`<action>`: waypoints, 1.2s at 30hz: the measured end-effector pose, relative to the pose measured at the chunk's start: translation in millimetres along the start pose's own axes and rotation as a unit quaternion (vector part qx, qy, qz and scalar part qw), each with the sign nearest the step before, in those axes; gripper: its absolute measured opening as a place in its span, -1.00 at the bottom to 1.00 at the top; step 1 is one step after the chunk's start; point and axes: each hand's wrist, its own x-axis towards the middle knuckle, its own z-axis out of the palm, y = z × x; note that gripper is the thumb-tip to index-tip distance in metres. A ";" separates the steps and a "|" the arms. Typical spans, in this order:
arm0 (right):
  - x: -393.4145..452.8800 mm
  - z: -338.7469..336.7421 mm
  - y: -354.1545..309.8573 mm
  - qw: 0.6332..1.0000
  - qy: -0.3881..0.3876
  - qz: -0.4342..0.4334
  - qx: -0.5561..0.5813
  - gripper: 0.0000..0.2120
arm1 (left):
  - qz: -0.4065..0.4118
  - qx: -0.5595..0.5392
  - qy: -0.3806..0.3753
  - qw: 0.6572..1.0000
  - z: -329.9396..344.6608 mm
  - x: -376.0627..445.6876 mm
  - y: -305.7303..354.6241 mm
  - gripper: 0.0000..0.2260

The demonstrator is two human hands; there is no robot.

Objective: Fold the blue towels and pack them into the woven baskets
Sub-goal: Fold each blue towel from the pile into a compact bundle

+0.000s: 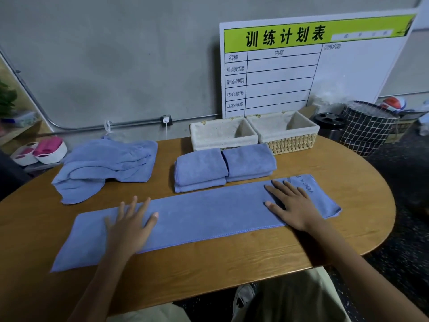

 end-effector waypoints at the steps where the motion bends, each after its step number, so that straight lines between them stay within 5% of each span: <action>1: -1.0 -2.1 7.6 1.000 -0.002 0.008 0.000 -0.24 | -0.002 0.006 -0.001 1.000 -1.1 -1.3 -3.2 -0.42; 13: -14.4 -23.0 72.1 0.997 0.001 0.077 -0.007 -0.13 | -0.051 0.018 -0.017 0.998 -2.9 -4.3 -23.1 -0.40; 16: -17.0 -27.9 82.2 0.997 -0.007 0.077 0.003 -0.15 | -0.071 -0.007 0.052 0.996 -6.1 -11.0 -18.7 -0.46; 20: -7.3 -40.0 92.3 0.996 0.046 0.059 0.043 -0.35 | 0.110 -0.075 0.247 0.960 -1.7 -22.7 39.5 -0.76; 23: 14.3 -51.8 99.4 0.993 0.073 0.056 0.078 -0.56 | 0.288 -0.142 0.193 0.927 -3.1 -41.6 146.6 -0.86; 26: 41.2 -62.3 108.2 0.996 0.008 0.052 0.066 -0.63 | 0.405 -0.165 0.132 0.890 -4.7 -58.0 261.6 -0.82; 31: 74.4 -63.7 128.8 0.996 -0.035 -0.015 0.081 -0.78 | 0.481 -0.097 0.069 0.869 3.3 -61.8 382.1 -0.60; 36: 80.6 -67.4 132.5 0.984 -0.071 -0.071 0.147 -0.87 | 0.525 -0.016 0.073 0.848 -1.6 -47.0 414.8 -0.60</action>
